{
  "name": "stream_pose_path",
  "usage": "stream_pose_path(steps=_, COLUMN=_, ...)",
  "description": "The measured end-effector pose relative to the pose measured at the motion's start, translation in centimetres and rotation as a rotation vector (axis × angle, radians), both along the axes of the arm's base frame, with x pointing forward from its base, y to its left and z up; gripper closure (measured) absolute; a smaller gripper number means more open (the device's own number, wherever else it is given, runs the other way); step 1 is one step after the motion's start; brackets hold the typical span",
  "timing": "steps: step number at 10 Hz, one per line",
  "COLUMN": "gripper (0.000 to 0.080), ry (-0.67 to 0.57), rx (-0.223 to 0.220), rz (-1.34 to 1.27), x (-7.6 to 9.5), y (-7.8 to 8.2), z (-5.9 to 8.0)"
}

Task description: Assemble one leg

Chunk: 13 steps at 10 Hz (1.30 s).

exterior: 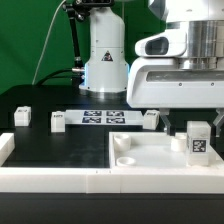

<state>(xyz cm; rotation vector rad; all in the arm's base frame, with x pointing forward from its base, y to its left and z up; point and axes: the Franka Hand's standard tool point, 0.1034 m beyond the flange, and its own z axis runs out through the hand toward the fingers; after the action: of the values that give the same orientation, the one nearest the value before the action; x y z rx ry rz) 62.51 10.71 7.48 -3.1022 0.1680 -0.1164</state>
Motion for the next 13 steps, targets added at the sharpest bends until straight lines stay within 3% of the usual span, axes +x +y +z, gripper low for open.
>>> stream_pose_path(steps=1, gripper=0.0359, ry=0.001, rx=0.002, rz=-0.022, x=0.00, y=0.01, z=0.00)
stream_pose_path(steps=2, gripper=0.0511, ry=0.002, rx=0.007, rz=-0.063, x=-0.01, y=0.01, z=-0.01)
stream_pose_path(steps=13, gripper=0.0509, ry=0.056, rx=0.132, rz=-1.332, x=-0.27, y=0.79, z=-0.07)
